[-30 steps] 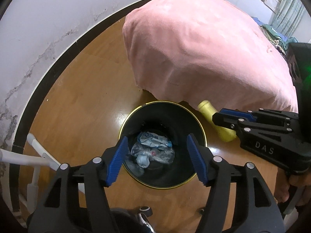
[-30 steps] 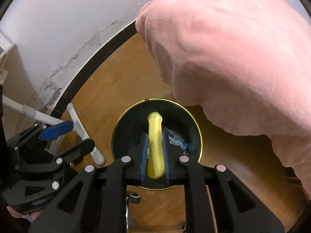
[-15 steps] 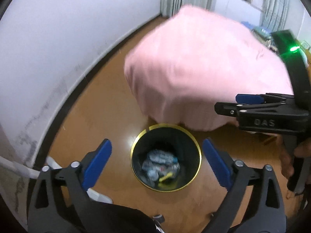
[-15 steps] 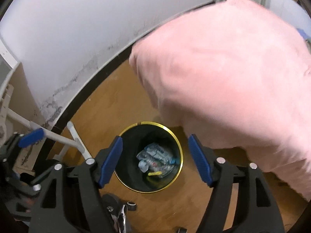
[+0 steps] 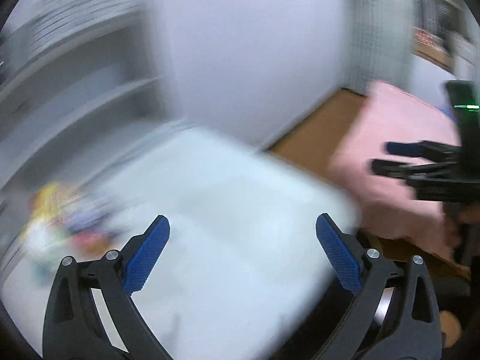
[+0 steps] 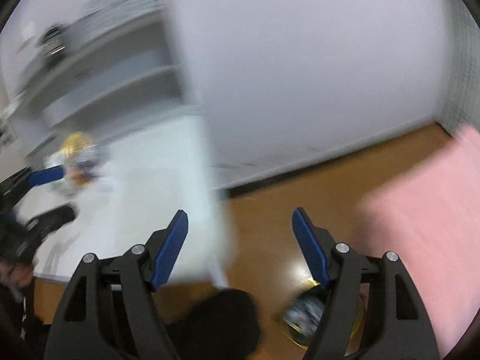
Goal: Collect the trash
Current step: 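Grasp the light blue cigarette pack with the left tool while the right grasps the white-green pack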
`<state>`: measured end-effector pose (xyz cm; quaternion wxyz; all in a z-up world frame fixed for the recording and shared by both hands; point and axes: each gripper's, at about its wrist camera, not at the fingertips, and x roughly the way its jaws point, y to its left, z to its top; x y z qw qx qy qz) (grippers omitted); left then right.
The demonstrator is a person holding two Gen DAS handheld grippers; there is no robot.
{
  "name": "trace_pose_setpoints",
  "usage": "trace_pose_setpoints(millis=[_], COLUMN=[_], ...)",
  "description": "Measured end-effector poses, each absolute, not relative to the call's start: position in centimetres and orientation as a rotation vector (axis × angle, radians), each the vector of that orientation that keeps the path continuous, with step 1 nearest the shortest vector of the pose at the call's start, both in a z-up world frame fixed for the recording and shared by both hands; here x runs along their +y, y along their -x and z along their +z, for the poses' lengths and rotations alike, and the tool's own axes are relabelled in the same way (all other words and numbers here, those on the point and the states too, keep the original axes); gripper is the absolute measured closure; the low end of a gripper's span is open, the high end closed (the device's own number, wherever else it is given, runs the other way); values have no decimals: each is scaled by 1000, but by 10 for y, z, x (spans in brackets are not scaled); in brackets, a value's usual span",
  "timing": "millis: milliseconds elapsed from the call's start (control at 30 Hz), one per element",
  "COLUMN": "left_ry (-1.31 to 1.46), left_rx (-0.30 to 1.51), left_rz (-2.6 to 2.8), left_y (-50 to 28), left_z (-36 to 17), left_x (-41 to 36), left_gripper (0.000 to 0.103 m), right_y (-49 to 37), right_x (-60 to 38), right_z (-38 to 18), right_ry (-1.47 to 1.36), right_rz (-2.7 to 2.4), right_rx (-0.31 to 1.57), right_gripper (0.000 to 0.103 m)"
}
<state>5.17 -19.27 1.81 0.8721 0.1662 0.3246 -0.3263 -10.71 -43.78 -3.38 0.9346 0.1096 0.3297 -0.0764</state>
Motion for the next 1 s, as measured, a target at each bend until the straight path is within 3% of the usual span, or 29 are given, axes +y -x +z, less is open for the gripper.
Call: trace_pose_setpoints(millis=[167,367,567,800,867,1000], left_ry=[-281,-202,-190,-220,-226,-229], left_rx=[766,825,848,876,888,892], left_rz=[-356,-270,-356,-401,-404,-398], left_y=[-117,-146,-180,-217,-227,-239], left_z=[5,-12,-30,-52,-58,-64], left_x=[-38,62,80,61,55,52], left_gripper=[8,8,8,8,8,8], right_y=[1,-95,-167,-181,-185,-178], right_x=[-303,-170,-119,-107,-104,-109], right_z=[-9,-6,-29,-45,-46,-36], right_ry=[-89,67,162,222,227,193], right_rz=[192,468,518,490,487,487], right_rx=[685,733,842,896,893,845], right_gripper=[33,33,33,34,47,47])
